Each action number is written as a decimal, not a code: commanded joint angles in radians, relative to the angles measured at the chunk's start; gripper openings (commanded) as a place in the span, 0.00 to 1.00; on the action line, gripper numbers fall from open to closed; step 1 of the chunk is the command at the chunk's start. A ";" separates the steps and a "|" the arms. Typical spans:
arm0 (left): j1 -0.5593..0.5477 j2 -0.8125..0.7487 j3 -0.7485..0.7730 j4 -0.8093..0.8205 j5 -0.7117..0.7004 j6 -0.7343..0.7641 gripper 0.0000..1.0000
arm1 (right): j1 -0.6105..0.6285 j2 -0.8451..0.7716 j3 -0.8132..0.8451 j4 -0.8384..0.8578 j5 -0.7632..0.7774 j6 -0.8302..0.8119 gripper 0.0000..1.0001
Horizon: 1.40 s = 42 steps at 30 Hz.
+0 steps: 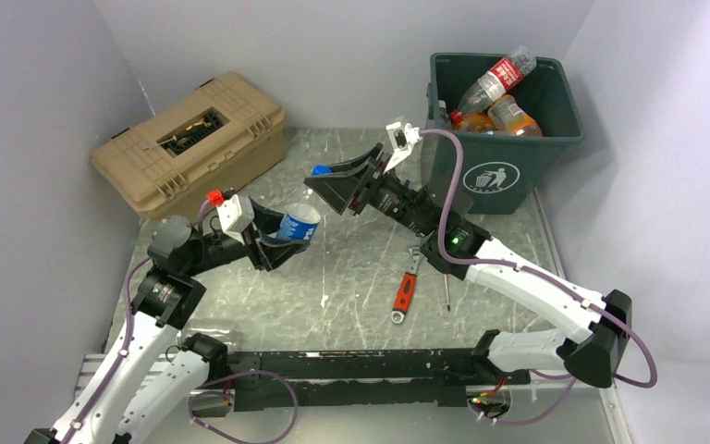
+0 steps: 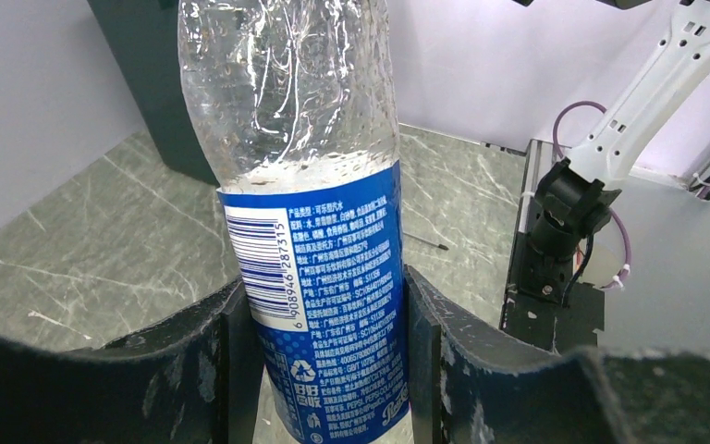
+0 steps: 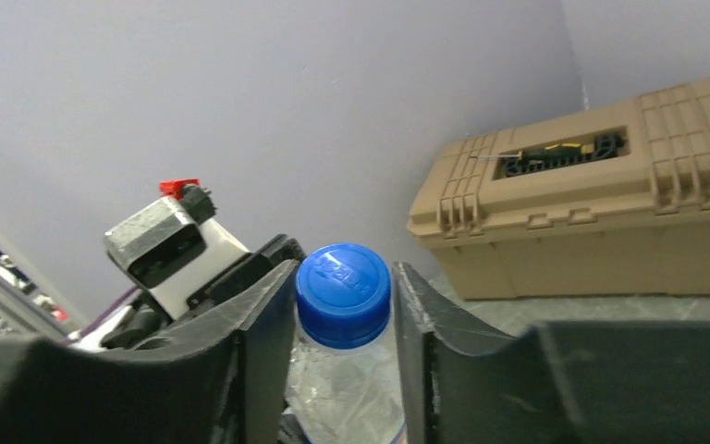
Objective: Put the plastic bottles in the bin
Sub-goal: Pick up the plastic bottle at the center of the board, then place the plastic bottle in the trash bin.
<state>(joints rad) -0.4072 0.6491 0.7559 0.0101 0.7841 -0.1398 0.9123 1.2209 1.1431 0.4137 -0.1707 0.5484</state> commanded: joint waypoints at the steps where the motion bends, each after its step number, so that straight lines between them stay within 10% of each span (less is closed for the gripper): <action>1: -0.005 -0.013 0.002 0.036 0.005 0.011 0.45 | 0.003 -0.006 0.037 0.017 -0.019 0.018 0.40; 5: -0.005 -0.013 0.003 0.031 -0.007 0.006 0.51 | 0.003 -0.015 0.030 0.014 -0.027 0.018 0.06; 10: -0.006 -0.015 0.031 -0.008 -0.140 -0.051 0.99 | 0.003 -0.059 0.045 -0.048 0.001 -0.028 0.00; 18: -0.006 -0.132 -0.010 -0.036 -0.646 -0.127 0.99 | 0.003 -0.140 0.467 -0.487 0.483 -0.495 0.00; 26: -0.001 -0.119 0.006 -0.115 -0.781 -0.110 0.99 | -0.096 -0.057 0.531 -0.047 0.953 -1.054 0.00; 42: -0.002 -0.157 0.058 -0.383 -1.270 -0.253 0.99 | -0.828 0.321 0.636 -0.217 0.903 -0.620 0.00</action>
<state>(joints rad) -0.4129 0.4923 0.7578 -0.2333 -0.2714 -0.3050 0.1394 1.5261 1.7977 0.2508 0.7025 -0.2214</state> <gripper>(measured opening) 0.994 0.398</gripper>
